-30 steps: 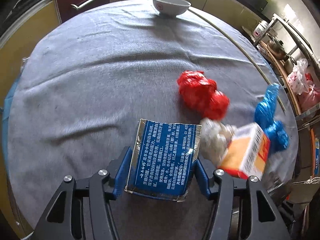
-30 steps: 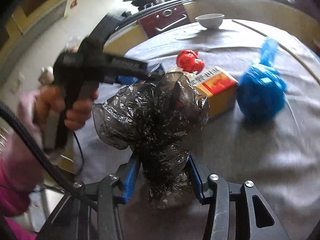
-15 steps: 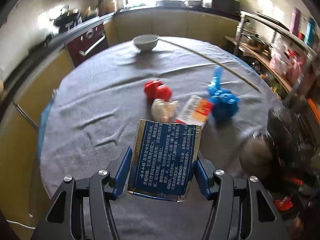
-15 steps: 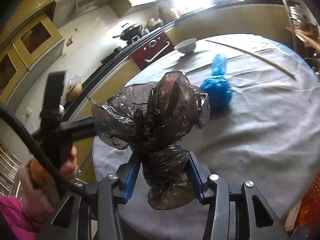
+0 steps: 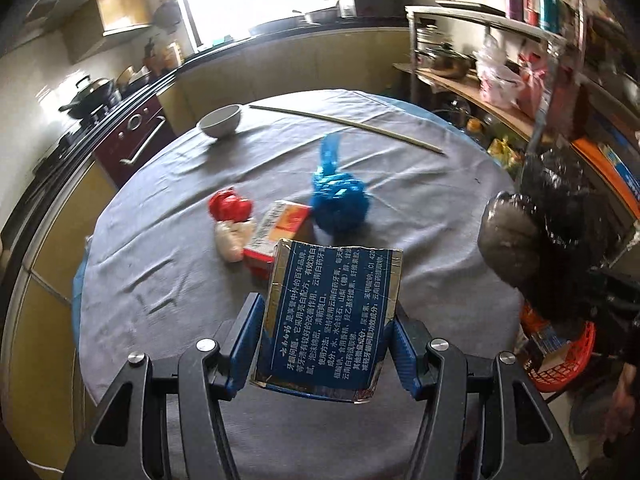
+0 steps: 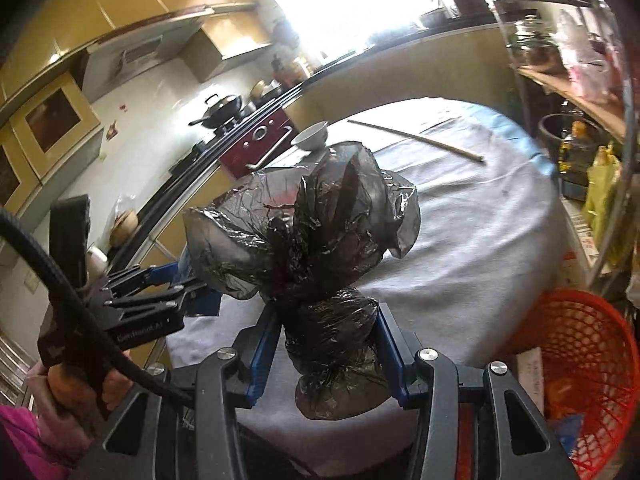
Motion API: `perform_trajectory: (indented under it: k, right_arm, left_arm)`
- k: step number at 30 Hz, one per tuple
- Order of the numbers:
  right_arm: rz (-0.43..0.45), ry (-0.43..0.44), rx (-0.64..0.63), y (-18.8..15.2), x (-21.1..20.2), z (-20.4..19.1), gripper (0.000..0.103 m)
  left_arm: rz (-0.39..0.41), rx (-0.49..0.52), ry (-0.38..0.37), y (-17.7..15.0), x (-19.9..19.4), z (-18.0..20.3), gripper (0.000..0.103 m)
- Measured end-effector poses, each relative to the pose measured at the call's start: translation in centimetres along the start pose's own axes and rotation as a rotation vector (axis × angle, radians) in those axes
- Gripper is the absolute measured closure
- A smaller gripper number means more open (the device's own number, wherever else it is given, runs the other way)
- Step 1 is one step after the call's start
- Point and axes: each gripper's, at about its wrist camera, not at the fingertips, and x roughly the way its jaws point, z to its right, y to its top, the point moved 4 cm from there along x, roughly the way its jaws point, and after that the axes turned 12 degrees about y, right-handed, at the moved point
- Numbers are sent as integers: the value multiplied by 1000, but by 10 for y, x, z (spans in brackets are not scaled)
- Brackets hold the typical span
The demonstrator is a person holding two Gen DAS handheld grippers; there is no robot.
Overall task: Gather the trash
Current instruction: 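Lift and carry the black bags and blue box toward the red basket, then lower the black bags into the red basket with the right tool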
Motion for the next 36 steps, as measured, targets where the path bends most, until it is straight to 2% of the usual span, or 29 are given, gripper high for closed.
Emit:
perform_trajectory:
  k: [5,11,36]
  right_arm:
    - [24,-22,22,-3,-23,14,53]
    - [24,-43,47,-10,-32,27,53]
    - [89,-175,205,-35,-100,89,53]
  left_arm:
    - [1,29,0,1,-2,14,42]
    - [-5,59,-4,3,-4,30,42]
    - [42,257,-94,17,-26,138,42]
